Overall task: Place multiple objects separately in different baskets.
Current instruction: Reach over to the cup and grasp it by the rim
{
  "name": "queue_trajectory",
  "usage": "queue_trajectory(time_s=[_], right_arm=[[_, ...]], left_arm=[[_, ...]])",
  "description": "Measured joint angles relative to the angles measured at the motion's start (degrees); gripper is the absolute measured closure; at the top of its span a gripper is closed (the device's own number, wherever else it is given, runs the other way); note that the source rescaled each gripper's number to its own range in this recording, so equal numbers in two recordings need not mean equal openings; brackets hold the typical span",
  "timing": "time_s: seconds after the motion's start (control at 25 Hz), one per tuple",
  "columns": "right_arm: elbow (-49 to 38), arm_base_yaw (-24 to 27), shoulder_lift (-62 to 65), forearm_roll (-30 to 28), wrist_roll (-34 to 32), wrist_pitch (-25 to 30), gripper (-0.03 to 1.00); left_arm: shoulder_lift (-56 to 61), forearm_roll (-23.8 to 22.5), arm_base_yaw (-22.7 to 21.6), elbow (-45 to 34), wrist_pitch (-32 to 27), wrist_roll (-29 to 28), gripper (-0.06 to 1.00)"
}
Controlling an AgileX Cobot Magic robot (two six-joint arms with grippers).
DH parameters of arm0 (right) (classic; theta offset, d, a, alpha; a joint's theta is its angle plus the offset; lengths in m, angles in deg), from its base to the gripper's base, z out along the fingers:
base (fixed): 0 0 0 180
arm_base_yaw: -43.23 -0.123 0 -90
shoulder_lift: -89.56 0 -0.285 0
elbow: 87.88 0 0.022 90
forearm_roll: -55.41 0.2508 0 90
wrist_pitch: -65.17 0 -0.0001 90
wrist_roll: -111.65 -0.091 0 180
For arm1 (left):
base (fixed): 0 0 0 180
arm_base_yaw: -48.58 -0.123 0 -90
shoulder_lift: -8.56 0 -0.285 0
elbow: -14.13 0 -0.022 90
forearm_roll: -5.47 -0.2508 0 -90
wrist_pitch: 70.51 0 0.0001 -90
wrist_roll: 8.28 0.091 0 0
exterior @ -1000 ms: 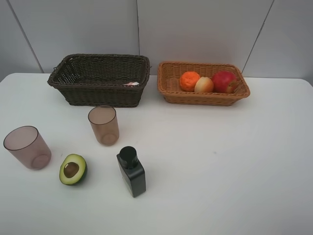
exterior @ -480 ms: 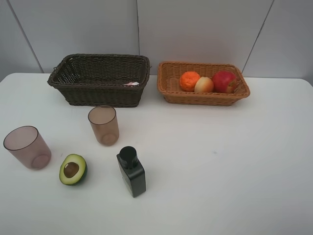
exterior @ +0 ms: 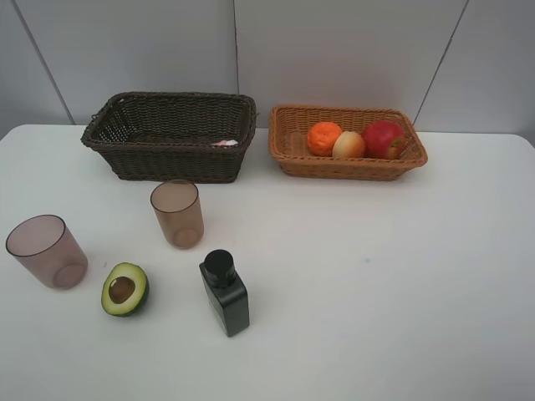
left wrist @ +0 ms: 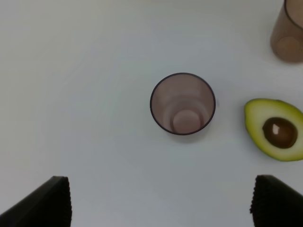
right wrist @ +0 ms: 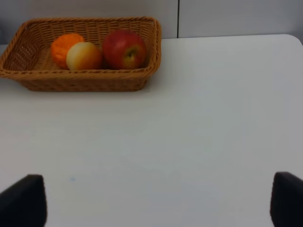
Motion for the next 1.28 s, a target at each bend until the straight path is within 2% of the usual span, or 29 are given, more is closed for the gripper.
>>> queue_trajectory(time_s=[0.36,0.6,0.92,1.12,1.28], right_arm=[[0.0,0.0,0.0,0.0,0.0,0.0,-0.03],[0.0,0.0,0.0,0.0,0.0,0.0,-0.03],[0.0,0.0,0.0,0.0,0.0,0.0,-0.03],[0.0,0.0,0.0,0.0,0.0,0.0,-0.03],[0.0,0.0,0.0,0.0,0.0,0.0,-0.03]], left_arm=[[-10.2,-6.3,-1.4,1.4,-0.8,0.2,-0.06],[-18.0,-6.1,-5.5,1.8,1.3,3.2,-0.06],[-28.7,-5.7,-5.8,2.0,6.0,3.7,-0.06],[-34.3,-4.4,-8.1,2.0,9.9,4.5,-0.06],[-38.4,-3.9,-8.3,2.0,13.0,4.9,-0.06]])
